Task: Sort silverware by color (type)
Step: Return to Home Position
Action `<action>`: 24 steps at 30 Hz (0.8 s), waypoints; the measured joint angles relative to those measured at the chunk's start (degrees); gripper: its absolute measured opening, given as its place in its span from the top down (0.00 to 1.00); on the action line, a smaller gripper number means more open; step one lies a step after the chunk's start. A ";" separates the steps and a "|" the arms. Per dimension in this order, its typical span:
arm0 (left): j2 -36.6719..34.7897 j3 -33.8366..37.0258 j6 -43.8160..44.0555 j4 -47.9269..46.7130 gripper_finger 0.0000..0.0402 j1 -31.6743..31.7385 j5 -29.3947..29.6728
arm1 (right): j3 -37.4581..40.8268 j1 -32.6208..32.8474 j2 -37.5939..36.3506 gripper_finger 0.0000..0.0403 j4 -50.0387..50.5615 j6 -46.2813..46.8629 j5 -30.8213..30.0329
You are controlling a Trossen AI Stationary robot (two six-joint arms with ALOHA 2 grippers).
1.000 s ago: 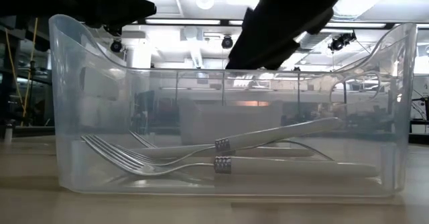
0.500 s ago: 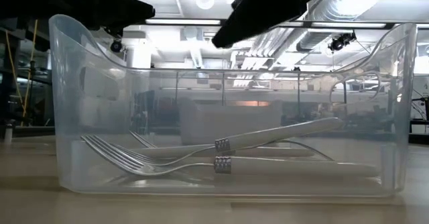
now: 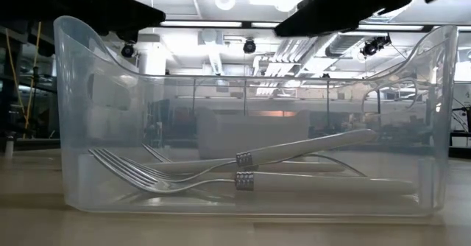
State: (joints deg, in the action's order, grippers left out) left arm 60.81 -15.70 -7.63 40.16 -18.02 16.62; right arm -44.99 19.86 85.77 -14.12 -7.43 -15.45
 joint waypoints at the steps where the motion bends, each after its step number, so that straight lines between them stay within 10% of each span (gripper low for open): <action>1: -0.83 0.00 0.04 -1.22 1.00 0.44 -0.03 | 2.00 -0.19 -2.01 1.00 -1.34 -0.77 -0.04; 24: -18.09 0.02 -0.10 -20.56 1.00 9.68 -8.31 | 31.71 -8.69 -38.70 1.00 -10.20 -5.28 9.18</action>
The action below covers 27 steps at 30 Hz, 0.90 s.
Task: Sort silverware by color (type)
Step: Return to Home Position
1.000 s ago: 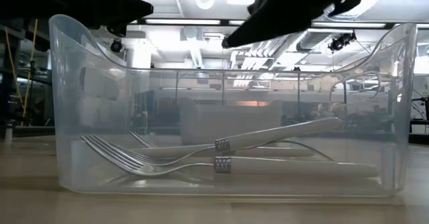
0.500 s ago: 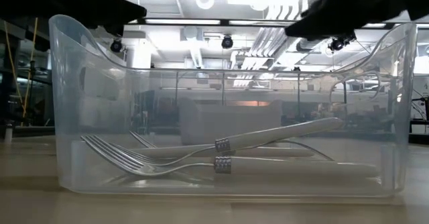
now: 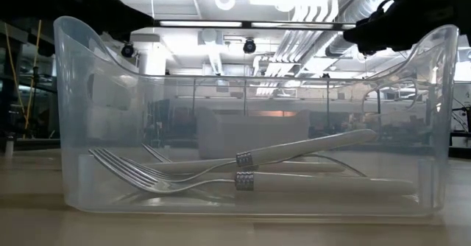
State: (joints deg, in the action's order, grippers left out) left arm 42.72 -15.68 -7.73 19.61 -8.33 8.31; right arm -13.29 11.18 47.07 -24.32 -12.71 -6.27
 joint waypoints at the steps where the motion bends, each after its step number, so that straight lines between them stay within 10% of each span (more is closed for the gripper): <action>1: -0.55 -0.01 0.00 -0.69 1.00 0.47 -0.41 | 0.76 -0.32 -1.06 1.00 -0.22 -0.26 0.43; 27: -7.94 -0.02 -1.51 -5.57 1.00 8.52 -8.03 | 9.45 -7.19 -27.07 1.00 7.72 -1.34 7.27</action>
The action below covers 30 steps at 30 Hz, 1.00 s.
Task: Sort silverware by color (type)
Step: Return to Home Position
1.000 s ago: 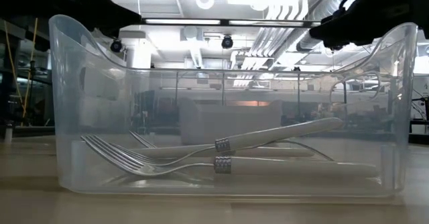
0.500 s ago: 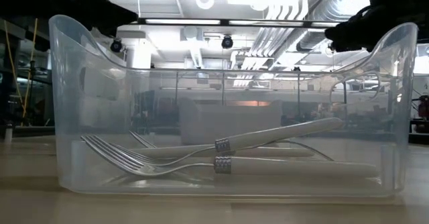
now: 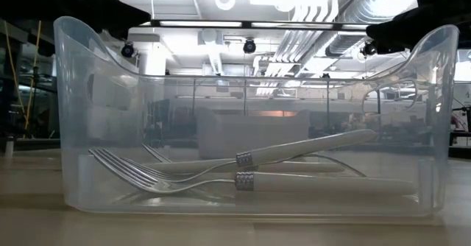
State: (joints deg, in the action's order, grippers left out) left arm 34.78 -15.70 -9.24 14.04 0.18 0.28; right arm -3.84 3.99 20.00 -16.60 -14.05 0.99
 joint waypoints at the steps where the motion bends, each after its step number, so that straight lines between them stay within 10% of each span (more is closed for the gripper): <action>1: -0.15 0.00 -0.02 -0.13 1.00 0.39 -0.24 | 0.00 -0.13 -0.95 1.00 0.82 -0.04 0.00; 30: -14.55 10.58 1.11 2.84 1.00 14.98 -11.13 | 3.28 -9.94 -17.23 1.00 7.00 -1.24 0.49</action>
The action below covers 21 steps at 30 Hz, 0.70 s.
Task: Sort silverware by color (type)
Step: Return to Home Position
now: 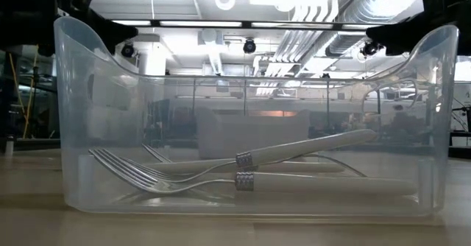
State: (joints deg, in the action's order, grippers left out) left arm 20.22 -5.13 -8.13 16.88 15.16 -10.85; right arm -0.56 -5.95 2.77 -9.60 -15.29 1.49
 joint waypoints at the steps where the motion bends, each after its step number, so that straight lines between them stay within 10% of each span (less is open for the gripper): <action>1: -0.79 0.00 0.00 -0.55 1.00 0.51 -0.90 | 0.00 -0.51 -0.85 1.00 0.67 0.18 1.08; 21: -17.02 0.07 0.00 -15.28 1.00 10.70 -7.41 | 0.04 -11.73 -2.76 1.00 6.93 3.89 8.61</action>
State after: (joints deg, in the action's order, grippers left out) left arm 3.20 -5.06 -8.13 1.60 25.86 -18.26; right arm -0.51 -17.67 0.01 -2.67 -11.40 10.10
